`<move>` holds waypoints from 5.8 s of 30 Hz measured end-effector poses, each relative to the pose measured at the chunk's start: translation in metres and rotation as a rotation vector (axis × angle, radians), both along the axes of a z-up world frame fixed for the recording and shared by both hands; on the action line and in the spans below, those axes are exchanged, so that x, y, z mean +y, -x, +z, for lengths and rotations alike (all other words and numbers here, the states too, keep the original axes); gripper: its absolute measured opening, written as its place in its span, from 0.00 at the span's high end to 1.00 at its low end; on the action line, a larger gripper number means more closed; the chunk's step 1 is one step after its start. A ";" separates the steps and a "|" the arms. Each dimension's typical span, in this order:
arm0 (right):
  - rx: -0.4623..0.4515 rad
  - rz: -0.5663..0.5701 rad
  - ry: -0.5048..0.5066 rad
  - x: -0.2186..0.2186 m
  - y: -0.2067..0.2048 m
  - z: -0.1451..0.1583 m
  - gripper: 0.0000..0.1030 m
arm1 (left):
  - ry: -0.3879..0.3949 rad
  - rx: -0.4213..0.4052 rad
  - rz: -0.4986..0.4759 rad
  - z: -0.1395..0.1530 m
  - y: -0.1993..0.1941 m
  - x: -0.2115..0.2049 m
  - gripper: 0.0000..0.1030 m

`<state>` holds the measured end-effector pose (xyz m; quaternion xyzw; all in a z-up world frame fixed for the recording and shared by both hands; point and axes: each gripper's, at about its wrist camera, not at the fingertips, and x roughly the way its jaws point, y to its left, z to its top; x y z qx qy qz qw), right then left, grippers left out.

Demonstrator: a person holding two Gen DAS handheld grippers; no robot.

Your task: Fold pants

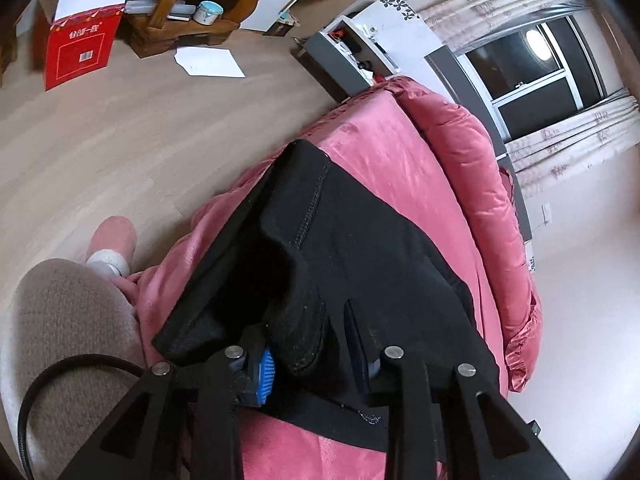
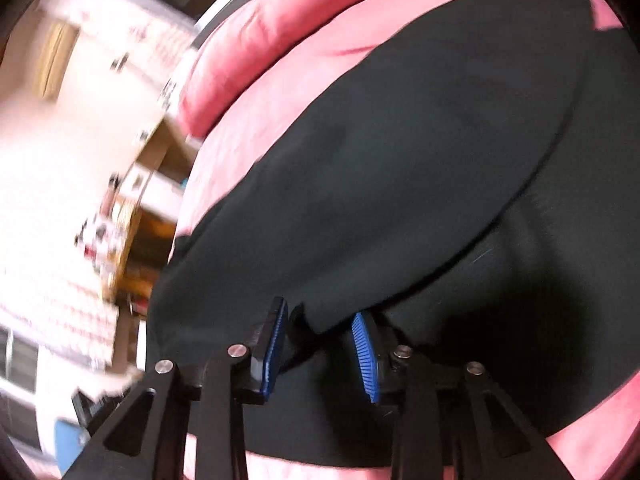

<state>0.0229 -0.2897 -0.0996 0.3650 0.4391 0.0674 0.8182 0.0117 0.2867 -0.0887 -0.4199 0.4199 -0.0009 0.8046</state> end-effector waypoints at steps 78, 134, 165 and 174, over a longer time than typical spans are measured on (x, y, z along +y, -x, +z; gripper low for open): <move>-0.118 -0.643 -0.002 -0.277 0.078 0.028 0.92 | -0.499 -0.081 -0.490 0.041 -0.053 -0.201 0.73; 0.037 0.716 0.048 0.169 -0.176 0.017 0.55 | -0.586 0.001 -0.541 0.019 -0.146 -0.234 0.59; -0.104 0.425 0.143 0.156 -0.190 0.028 0.79 | -0.690 -0.021 -0.533 0.003 -0.143 -0.247 0.51; -0.210 0.436 0.387 0.104 -0.122 0.069 0.81 | -0.638 -0.039 -0.545 0.018 -0.145 -0.254 0.51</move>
